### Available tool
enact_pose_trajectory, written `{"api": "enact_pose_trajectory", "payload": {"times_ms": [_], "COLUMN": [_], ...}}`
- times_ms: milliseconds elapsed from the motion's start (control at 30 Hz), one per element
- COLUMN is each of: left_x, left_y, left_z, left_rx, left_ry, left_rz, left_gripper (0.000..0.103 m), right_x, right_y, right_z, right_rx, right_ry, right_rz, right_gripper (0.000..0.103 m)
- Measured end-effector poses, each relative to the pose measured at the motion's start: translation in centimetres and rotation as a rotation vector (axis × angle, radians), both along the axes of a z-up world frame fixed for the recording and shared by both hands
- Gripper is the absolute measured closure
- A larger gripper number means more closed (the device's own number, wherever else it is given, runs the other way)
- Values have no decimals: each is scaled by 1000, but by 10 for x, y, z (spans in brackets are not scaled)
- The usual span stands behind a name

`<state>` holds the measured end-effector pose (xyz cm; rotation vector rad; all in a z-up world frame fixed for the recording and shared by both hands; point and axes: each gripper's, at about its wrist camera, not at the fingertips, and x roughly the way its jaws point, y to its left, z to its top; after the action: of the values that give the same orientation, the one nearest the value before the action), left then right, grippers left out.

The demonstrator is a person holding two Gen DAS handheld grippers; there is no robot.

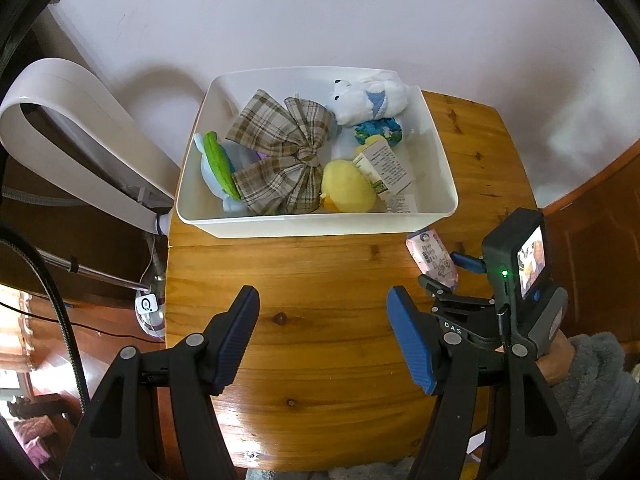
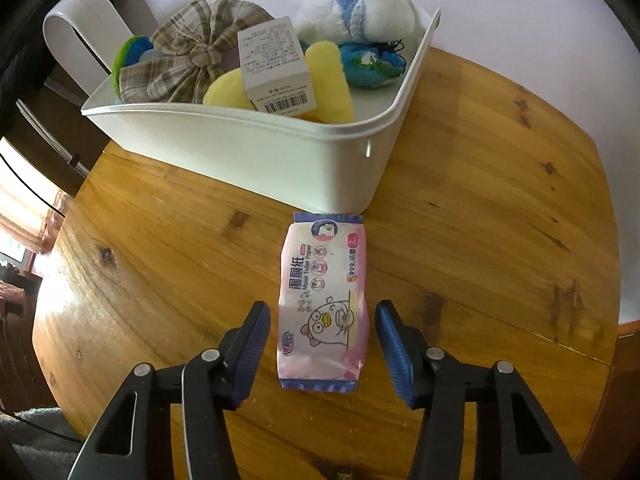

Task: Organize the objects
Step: 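Close the right tool on the pink wet-wipes packet, then lift the pink packet with the right tool and drop it into the tray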

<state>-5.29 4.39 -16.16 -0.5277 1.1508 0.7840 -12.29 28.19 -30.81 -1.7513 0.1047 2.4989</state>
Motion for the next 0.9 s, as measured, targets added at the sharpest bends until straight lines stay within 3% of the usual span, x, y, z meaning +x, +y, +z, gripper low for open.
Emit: {"api": "enact_pose_trajectory", "payload": {"times_ms": [100,400,700,900], "left_x": [2,6,5,-1], "left_y": [0,-1,-2,0], "left_z": [-1,-2,5,16], "left_rx": [-1,-8,3,19], "left_ry": [4,-2,-36,-73], "left_rz": [-4,-20,-17,5], "left_gripper": [33,33,33,33], "right_x": [0,12,41,33], "right_y": [0,-8,-48,-65], "right_z": [-3,10,69,110], "right_rx": [-7,-46,-129,-128], "right_ry": [-10,14,116,178], "right_rz": [7,38,117,158], "right_gripper": [58,59,60,60]}}
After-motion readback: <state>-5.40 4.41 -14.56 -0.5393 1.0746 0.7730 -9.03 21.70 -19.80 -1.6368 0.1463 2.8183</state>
